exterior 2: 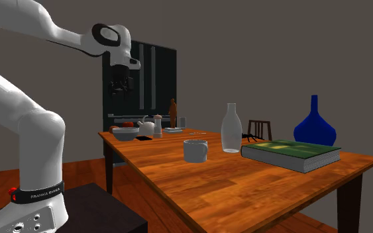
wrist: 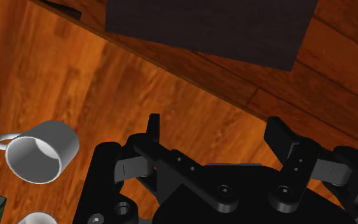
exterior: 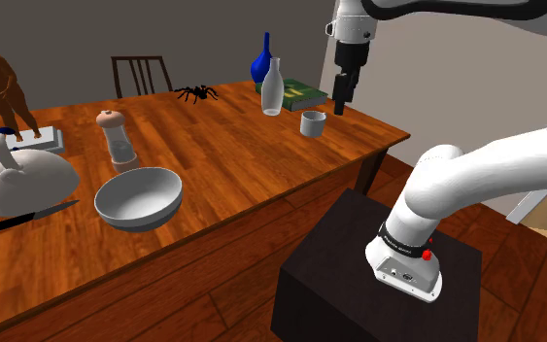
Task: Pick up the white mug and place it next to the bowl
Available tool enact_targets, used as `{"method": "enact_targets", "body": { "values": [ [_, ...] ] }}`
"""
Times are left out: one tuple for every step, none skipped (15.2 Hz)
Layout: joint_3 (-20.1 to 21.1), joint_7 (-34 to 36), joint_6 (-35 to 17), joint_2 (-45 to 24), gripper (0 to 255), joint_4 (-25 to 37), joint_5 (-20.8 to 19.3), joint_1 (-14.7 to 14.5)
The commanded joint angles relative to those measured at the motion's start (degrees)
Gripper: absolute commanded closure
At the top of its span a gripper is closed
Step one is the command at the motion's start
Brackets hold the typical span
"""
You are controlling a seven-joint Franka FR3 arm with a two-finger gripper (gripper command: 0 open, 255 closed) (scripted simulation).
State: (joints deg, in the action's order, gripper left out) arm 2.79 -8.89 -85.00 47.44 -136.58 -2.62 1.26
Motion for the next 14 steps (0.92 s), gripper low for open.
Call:
{"method": "enact_targets", "body": {
  "values": [
    [0.0, 0.0, 0.0, 0.0, 0, 0.0, 0.0, 0.0],
    [-0.8, -0.7, -1.6, -1.2, 0, -0.3, -0.6, 0.4],
    [-1.6, -1.3, -3.2, -2.4, 0, -0.5, -1.2, 0.8],
    [-2.4, -2.0, -4.8, -3.7, 0, -0.7, -1.8, 1.1],
    [-3.2, -2.6, -6.4, -5.1, 0, -0.8, -2.3, 1.5],
    [-4.0, -3.3, -8.0, -6.6, 0, -0.8, -2.8, 1.8],
    [-4.8, -3.9, -9.6, -8.1, 0, -0.7, -3.3, 2.2],
    [-5.6, -4.5, -11.1, -9.6, 0, -0.6, -3.7, 2.6],
    [-6.3, -5.2, -12.7, -11.2, 0, -0.3, -4.1, 2.9],
    [-7.1, -5.8, -14.2, -12.9, 0, 0.0, -4.5, 3.2],
    [-7.9, -6.4, -15.6, -14.6, 0, 0.3, -4.8, 3.5],
    [-8.6, -7.0, -17.1, -16.4, 0, 0.8, -5.1, 3.8],
    [-9.4, -7.7, -18.5, -18.2, 0, 1.3, -5.3, 4.0],
    [-10.1, -8.3, -19.9, -20.0, 0, 1.9, -5.4, 4.3]
  ]
}}
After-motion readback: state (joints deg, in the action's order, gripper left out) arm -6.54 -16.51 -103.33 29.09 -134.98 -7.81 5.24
